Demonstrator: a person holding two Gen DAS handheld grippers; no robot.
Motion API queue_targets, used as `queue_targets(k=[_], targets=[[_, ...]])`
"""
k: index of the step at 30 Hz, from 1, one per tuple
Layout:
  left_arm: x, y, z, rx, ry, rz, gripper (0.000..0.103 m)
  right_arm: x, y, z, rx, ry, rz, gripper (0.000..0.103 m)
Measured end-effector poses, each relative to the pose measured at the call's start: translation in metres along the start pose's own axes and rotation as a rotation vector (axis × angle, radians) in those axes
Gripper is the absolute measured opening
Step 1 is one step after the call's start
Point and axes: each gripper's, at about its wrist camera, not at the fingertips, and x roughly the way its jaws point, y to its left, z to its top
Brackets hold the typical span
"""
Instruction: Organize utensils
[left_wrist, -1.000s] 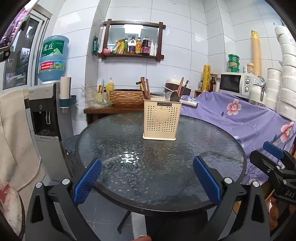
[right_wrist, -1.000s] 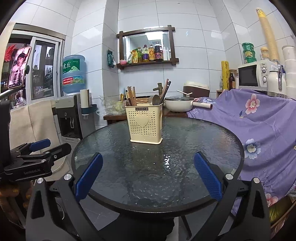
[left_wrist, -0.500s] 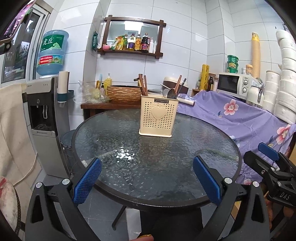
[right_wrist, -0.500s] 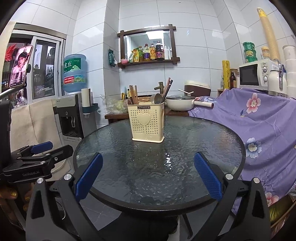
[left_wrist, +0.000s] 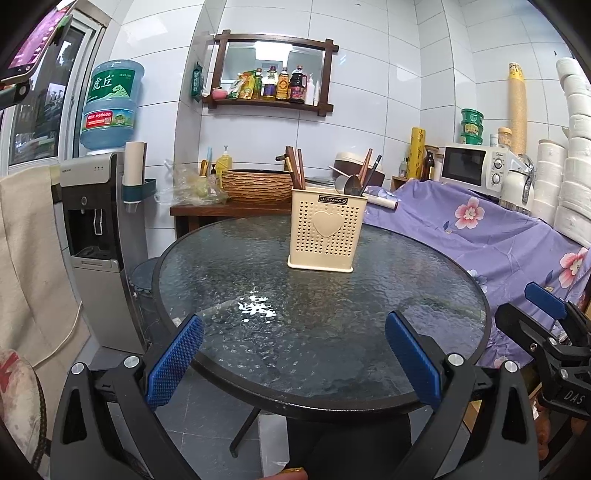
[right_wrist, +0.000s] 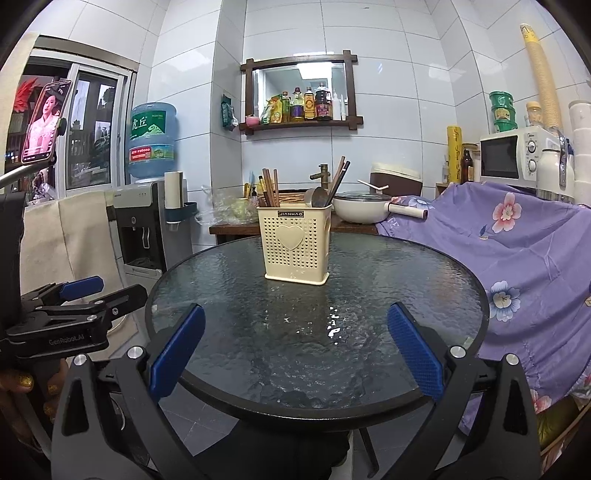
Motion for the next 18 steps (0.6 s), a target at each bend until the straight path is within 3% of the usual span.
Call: queue_targets(k=[18], targets=[[0.0018, -0.0044, -0.0014, 0.008, 0.015, 0.02, 0.097, 0.0029, 0.0026, -0.003, 0.0, 0.016, 0.009, 0.097]])
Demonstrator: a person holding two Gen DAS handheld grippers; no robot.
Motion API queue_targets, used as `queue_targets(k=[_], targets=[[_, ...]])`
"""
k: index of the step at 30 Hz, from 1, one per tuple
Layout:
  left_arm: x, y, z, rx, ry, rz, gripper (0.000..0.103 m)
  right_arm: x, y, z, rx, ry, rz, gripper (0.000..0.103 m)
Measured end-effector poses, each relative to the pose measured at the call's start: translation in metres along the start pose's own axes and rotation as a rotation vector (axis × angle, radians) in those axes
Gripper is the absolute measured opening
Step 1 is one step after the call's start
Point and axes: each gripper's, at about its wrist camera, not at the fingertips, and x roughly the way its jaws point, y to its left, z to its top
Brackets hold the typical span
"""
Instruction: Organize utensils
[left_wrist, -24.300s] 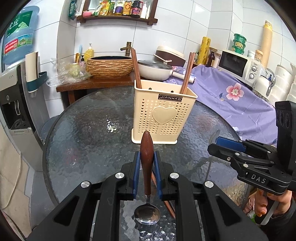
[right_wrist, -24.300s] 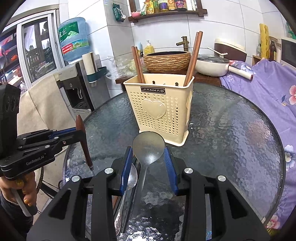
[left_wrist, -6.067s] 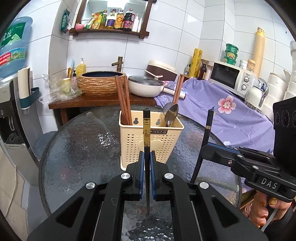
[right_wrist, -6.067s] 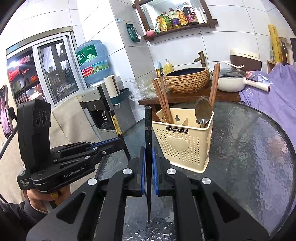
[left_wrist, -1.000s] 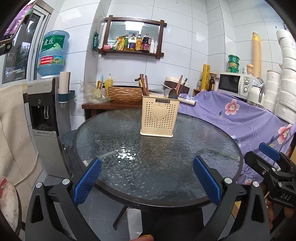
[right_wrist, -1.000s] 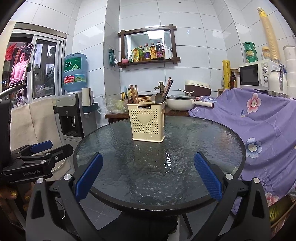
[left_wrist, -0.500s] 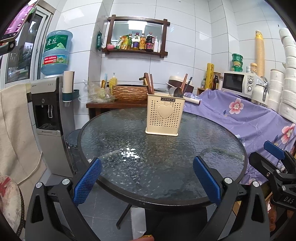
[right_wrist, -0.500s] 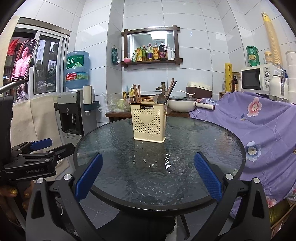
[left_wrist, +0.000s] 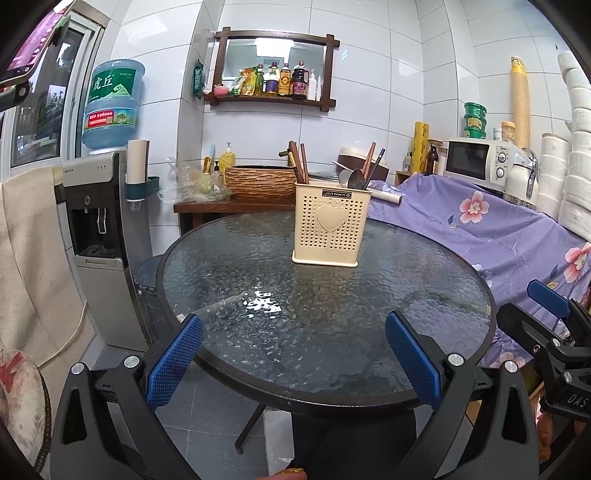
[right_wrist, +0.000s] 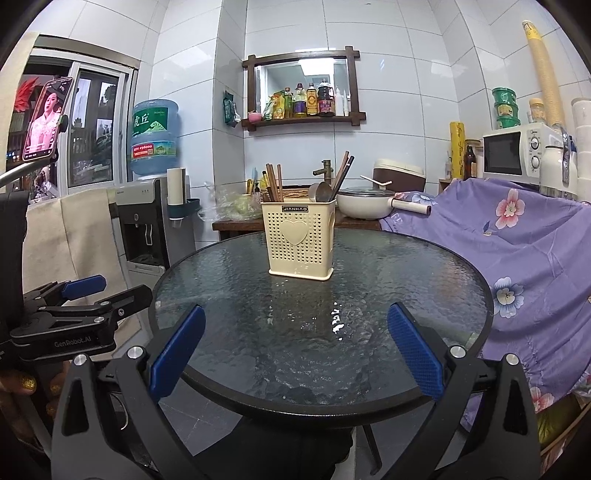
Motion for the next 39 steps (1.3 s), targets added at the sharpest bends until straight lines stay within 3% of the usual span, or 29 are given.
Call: queue_targets(k=[39], targets=[[0.0046, -0.0036, -0.0019, 0.018, 0.032, 0.041, 0.097, 0.0053, -0.0024, -0.002, 0.01, 0.022, -0.009, 0.097]])
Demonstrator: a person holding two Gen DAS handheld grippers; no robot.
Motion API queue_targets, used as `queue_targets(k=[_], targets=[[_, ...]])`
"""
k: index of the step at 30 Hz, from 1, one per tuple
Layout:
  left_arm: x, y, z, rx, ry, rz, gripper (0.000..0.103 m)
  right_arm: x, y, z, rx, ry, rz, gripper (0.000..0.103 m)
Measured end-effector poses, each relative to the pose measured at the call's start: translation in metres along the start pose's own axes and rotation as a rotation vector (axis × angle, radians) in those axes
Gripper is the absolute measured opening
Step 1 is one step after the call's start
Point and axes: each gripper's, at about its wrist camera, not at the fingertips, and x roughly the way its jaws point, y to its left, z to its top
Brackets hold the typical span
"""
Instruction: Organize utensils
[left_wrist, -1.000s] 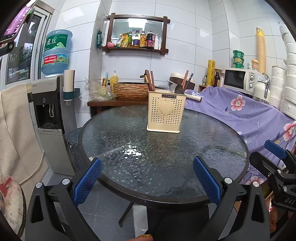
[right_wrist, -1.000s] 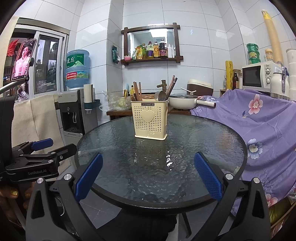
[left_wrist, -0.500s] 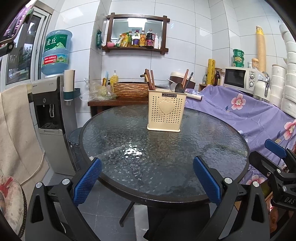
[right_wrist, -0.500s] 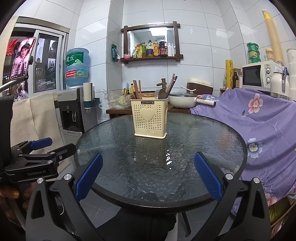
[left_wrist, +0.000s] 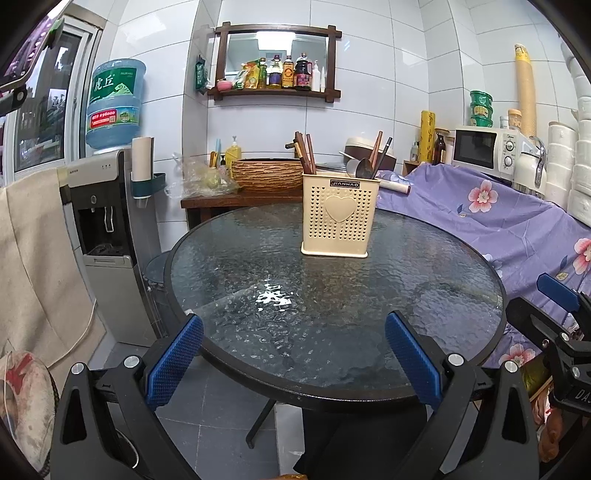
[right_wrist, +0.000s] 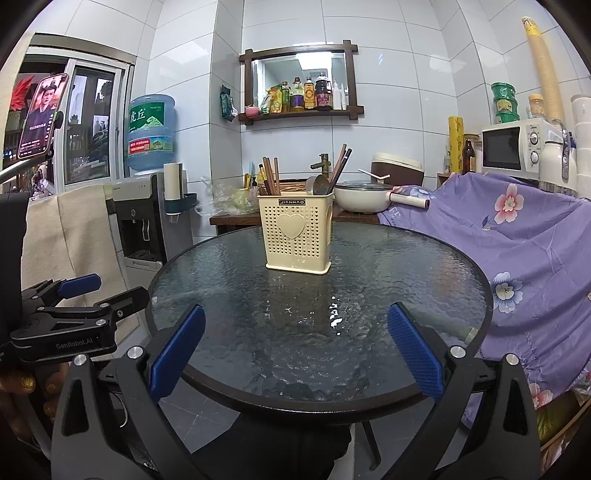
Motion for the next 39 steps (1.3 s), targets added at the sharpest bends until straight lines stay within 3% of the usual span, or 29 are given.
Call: queue_targets(k=[39], targets=[[0.0006, 0.0002, -0.0012, 0.004, 0.009, 0.006, 0.097, 0.0029, -0.0014, -0.0026, -0.005, 0.013, 0.014, 0.097]])
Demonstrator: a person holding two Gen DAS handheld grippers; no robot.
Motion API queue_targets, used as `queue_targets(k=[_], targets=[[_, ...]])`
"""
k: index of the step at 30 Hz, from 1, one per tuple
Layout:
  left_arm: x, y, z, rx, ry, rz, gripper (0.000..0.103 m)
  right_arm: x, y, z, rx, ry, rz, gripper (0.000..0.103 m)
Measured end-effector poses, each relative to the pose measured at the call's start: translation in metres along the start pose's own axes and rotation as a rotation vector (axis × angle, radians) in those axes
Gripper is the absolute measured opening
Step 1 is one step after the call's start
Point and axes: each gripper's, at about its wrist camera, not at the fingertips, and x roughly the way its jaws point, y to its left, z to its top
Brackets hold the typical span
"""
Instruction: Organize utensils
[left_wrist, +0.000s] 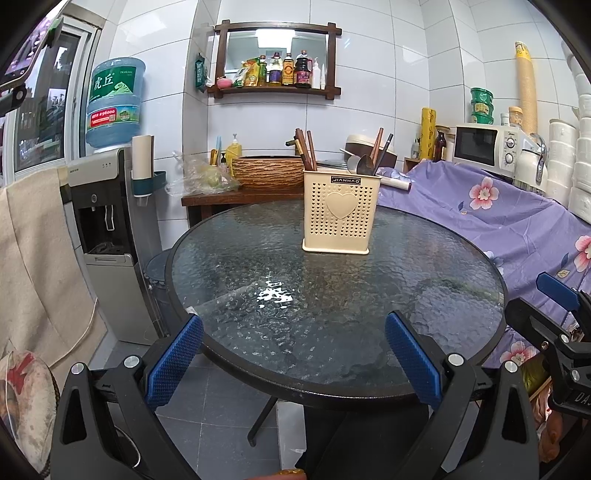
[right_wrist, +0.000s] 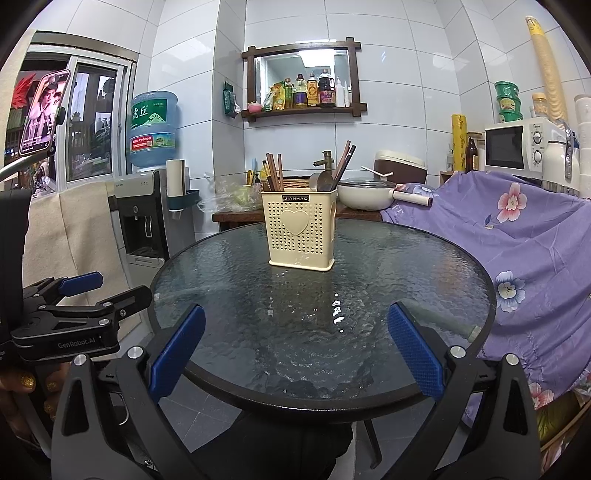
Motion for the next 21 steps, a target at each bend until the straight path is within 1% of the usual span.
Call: queue_targets(k=[6, 9, 15, 21], targets=[[-0.0004, 0.0001, -0.0011, 0.006, -0.003, 0.001, 0.097, 0.0002, -0.0012, 0.0006, 0.003, 0.001, -0.001, 0.097], [-0.0014, 0.0013, -0.0023, -0.006, -0.006, -0.017, 0.097, 0.0001, -0.0021, 0.0006, 0.002, 0.003, -0.001, 0.097], [-0.0024, 0.002, 0.0, -0.002, -0.005, 0.006, 0.097, -0.0002, -0.0028, 0.0002, 0.005, 0.003, -0.002, 0.097], [-0.0016, 0.001, -0.0004, -0.002, 0.0, 0.01, 0.097, 0.0003, -0.003, 0.0007, 0.005, 0.005, -0.001, 0.097]])
